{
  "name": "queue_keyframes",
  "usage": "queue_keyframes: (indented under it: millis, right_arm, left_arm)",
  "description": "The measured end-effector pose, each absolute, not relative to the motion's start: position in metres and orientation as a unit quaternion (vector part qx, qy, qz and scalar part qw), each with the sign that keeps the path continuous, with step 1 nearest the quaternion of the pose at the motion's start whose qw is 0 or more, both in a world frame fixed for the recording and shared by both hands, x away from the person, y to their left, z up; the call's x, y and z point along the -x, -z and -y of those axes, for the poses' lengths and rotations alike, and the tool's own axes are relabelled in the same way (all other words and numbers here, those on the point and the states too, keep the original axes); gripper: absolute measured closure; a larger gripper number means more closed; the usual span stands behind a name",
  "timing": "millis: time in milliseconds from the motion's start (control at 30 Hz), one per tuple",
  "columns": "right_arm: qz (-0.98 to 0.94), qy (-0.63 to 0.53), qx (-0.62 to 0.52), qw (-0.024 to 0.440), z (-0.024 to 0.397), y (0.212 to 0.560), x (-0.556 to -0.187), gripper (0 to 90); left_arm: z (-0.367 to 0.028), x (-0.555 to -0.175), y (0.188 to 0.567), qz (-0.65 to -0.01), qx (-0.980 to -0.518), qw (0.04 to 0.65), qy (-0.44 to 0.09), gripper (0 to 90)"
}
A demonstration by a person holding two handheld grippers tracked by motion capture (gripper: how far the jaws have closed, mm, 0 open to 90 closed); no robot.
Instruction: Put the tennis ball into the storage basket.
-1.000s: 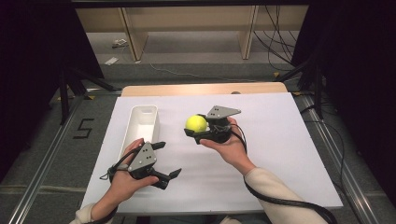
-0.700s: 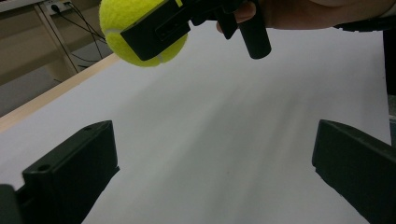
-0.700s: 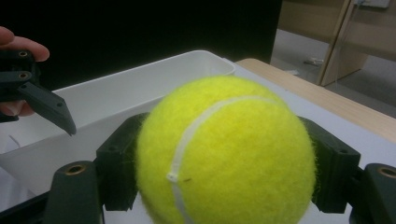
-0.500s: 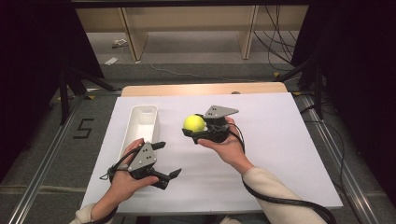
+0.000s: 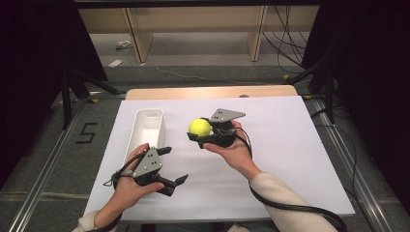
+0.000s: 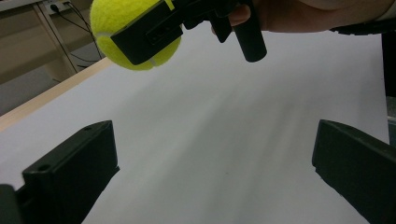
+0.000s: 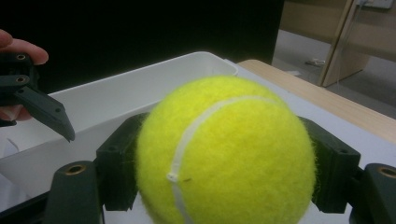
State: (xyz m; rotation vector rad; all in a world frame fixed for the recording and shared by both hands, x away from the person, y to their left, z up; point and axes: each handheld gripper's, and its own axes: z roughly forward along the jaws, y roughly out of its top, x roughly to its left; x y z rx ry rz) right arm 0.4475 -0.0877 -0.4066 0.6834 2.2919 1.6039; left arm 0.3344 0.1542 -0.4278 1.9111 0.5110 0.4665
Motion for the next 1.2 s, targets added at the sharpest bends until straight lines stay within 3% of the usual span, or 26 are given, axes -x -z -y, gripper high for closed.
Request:
queue_keyframes:
  millis: [1200]
  right_arm:
    - [-0.79, -0.553, -0.234, 0.127, 0.076, 0.406, -0.452, 26.6]
  left_arm:
    - [-0.154, -0.334, 0.428, -0.213, -0.801, 0.525, -0.196, 0.0]
